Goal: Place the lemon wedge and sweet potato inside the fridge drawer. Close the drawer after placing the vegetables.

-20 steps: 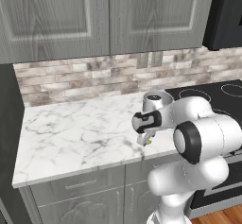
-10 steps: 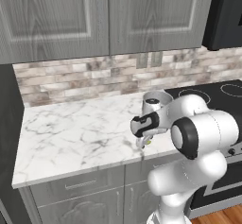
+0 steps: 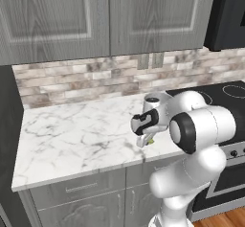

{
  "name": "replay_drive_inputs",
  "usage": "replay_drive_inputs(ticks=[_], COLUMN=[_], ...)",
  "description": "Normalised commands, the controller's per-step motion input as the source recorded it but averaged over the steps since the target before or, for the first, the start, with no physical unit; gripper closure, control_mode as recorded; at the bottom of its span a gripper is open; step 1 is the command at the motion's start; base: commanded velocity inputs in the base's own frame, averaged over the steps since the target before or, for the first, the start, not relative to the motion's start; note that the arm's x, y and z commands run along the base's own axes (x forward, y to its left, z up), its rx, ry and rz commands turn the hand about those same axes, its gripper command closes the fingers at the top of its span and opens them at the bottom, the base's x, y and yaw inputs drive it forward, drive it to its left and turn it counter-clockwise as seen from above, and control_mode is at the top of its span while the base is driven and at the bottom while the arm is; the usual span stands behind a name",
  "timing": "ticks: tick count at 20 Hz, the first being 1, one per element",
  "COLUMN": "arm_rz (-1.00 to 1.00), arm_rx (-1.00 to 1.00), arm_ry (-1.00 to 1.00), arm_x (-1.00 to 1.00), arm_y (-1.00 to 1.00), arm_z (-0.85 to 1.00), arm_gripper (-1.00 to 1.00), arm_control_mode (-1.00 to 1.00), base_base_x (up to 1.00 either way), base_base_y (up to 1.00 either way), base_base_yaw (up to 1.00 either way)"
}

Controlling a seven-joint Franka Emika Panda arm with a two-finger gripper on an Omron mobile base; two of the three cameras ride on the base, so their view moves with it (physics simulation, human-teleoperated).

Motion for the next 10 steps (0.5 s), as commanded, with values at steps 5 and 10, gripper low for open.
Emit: replay_drive_inputs(ticks=[5, 10], arm_rz=[0.0, 0.0], arm_rx=[0.0, 0.0], arm_ry=[-0.07, -0.17], arm_x=[-0.06, -0.37], arm_y=[0.19, 0.0], arm_z=[-0.02, 0.49], arm_gripper=[1.0, 1.0], arm_control_mode=[-1.0, -1.0], base_base_x=[0.0, 0.0], base_base_y=[0.0, 0.0], base_base_yaw=[0.0, 0.0])
